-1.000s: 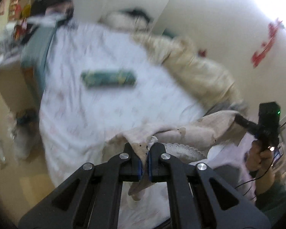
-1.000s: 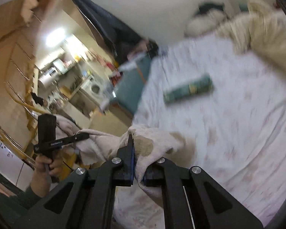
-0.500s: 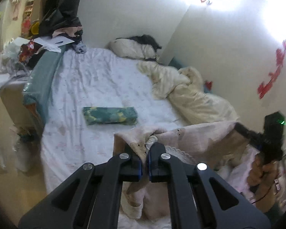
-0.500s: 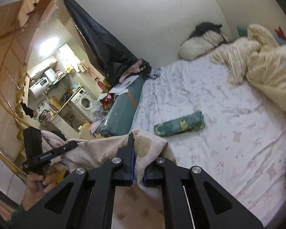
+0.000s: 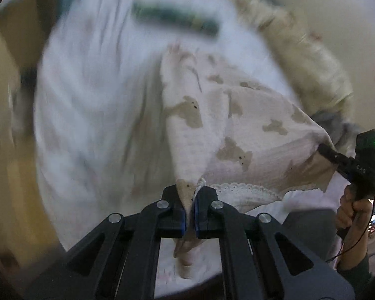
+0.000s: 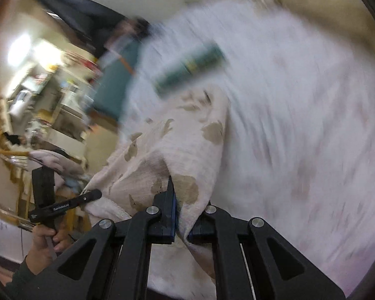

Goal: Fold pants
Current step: 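Lower the folded pants onto the bed and open both grippers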

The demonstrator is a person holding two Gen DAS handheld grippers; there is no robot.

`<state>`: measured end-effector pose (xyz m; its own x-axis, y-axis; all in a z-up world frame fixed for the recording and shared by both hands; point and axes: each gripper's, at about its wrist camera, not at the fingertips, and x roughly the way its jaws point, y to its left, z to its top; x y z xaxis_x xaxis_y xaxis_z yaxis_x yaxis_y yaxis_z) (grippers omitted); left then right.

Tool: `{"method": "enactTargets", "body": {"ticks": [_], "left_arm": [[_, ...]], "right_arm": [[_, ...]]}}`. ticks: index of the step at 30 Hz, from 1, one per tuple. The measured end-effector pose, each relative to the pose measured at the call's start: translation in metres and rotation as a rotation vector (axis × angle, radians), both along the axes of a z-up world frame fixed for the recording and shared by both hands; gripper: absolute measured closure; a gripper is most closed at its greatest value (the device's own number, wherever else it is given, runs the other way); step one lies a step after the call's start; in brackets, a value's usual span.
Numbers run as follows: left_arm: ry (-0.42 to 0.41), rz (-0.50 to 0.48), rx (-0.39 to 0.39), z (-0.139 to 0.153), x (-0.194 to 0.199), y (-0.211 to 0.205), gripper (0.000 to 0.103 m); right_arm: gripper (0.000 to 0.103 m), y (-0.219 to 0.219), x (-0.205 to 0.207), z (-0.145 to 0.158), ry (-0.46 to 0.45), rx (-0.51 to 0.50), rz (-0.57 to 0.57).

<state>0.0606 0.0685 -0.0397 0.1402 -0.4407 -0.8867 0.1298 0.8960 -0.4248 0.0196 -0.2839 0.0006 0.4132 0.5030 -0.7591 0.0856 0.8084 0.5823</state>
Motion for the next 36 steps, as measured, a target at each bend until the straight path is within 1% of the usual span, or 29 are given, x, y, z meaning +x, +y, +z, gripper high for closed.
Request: {"method": "enactTargets", "body": {"ticks": [1, 2, 3, 4, 5, 6, 7, 10, 11, 12, 13, 14, 15, 16, 17, 18, 19, 20, 21, 22, 24, 26, 28, 29, 30, 31, 32, 34, 36], "left_arm": [[0.040, -0.007, 0.029, -0.023, -0.007, -0.001, 0.100], [0.068, -0.007, 0.044, -0.039, -0.013, -0.002, 0.100], [0.114, -0.007, 0.062, -0.054, -0.018, -0.002, 0.100], [0.158, 0.001, 0.074, -0.066, -0.021, -0.002, 0.100], [0.158, -0.001, 0.079, -0.068, -0.022, -0.003, 0.100], [0.142, -0.026, 0.107, -0.066, -0.024, -0.007, 0.100], [0.130, -0.061, 0.124, -0.063, -0.027, -0.011, 0.100], [0.136, -0.061, 0.099, -0.057, -0.032, -0.007, 0.100], [0.141, -0.060, 0.110, -0.059, -0.033, -0.004, 0.099], [0.153, -0.059, 0.129, -0.062, -0.029, -0.001, 0.096], [0.179, -0.061, 0.179, -0.071, -0.029, -0.001, 0.095], [0.192, -0.065, 0.224, -0.079, -0.030, -0.001, 0.094], [0.193, -0.067, 0.280, -0.086, -0.030, -0.002, 0.090], [0.192, -0.066, 0.318, -0.089, -0.030, -0.004, 0.086], [0.180, -0.076, 0.381, -0.091, -0.033, -0.005, 0.075], [0.170, -0.084, 0.410, -0.091, -0.034, -0.005, 0.063], [0.158, -0.086, 0.419, -0.087, -0.035, -0.005, 0.058], [0.148, -0.081, 0.394, -0.082, -0.036, -0.004, 0.053], [0.121, -0.076, 0.367, -0.075, -0.038, -0.004, 0.052], [0.080, -0.071, 0.373, -0.068, -0.040, -0.004, 0.050], [0.038, -0.072, 0.394, -0.062, -0.045, -0.005, 0.039], [0.074, -0.061, 0.373, -0.067, -0.046, -0.001, 0.039], [0.104, -0.044, 0.396, -0.077, -0.045, 0.001, 0.039], [0.113, -0.032, 0.404, -0.082, -0.045, 0.004, 0.039], [0.130, -0.027, 0.402, -0.086, -0.046, 0.005, 0.040], [0.150, -0.028, 0.398, -0.091, -0.046, 0.004, 0.039], [0.161, -0.034, 0.401, -0.095, -0.046, 0.003, 0.040], [0.184, -0.071, 0.432, -0.105, -0.050, -0.001, 0.039], [0.229, -0.156, 0.467, -0.115, -0.064, -0.008, 0.039]], "right_arm": [[0.097, 0.001, -0.006, -0.025, 0.056, -0.001, -0.001], [0.097, 0.002, -0.010, -0.045, 0.105, 0.001, -0.002], [0.097, 0.003, -0.016, -0.069, 0.169, 0.002, -0.003], [0.097, 0.004, -0.018, -0.081, 0.203, -0.001, -0.003], [0.097, 0.006, -0.022, -0.098, 0.264, -0.011, 0.001], [0.097, 0.008, -0.026, -0.110, 0.307, -0.020, 0.009], [0.097, 0.009, -0.028, -0.112, 0.320, -0.021, 0.009], [0.096, 0.009, -0.030, -0.104, 0.324, -0.012, 0.024], [0.094, 0.009, -0.029, -0.098, 0.328, -0.034, 0.028], [0.087, 0.008, -0.028, -0.098, 0.336, -0.053, 0.032], [0.071, 0.009, -0.027, -0.103, 0.375, -0.128, 0.045], [0.061, 0.009, -0.025, -0.108, 0.404, -0.195, 0.052], [0.047, 0.006, -0.023, -0.116, 0.443, -0.259, 0.042], [0.046, 0.006, -0.023, -0.118, 0.460, -0.281, 0.035], [0.046, 0.005, -0.021, -0.120, 0.476, -0.315, 0.025], [0.047, 0.005, -0.019, -0.118, 0.469, -0.329, 0.023], [0.047, 0.006, -0.017, -0.111, 0.437, -0.351, 0.024], [0.047, 0.008, -0.016, -0.099, 0.379, -0.376, 0.023], [0.046, 0.012, -0.016, -0.091, 0.337, -0.374, 0.027], [0.046, 0.017, -0.017, -0.082, 0.286, -0.340, 0.047], [0.046, 0.033, -0.019, -0.076, 0.243, -0.250, 0.112], [0.046, 0.064, -0.021, -0.083, 0.241, -0.154, 0.228], [0.046, 0.092, -0.022, -0.093, 0.230, -0.119, 0.278], [0.047, 0.110, -0.022, -0.106, 0.242, -0.090, 0.309], [0.052, 0.121, -0.024, -0.114, 0.258, -0.069, 0.325], [0.060, 0.136, -0.026, -0.129, 0.295, -0.035, 0.343], [0.061, 0.148, -0.026, -0.142, 0.322, -0.018, 0.361], [0.061, 0.162, -0.030, -0.154, 0.326, -0.017, 0.409], [0.061, 0.175, -0.040, -0.163, 0.360, -0.021, 0.480]]}}
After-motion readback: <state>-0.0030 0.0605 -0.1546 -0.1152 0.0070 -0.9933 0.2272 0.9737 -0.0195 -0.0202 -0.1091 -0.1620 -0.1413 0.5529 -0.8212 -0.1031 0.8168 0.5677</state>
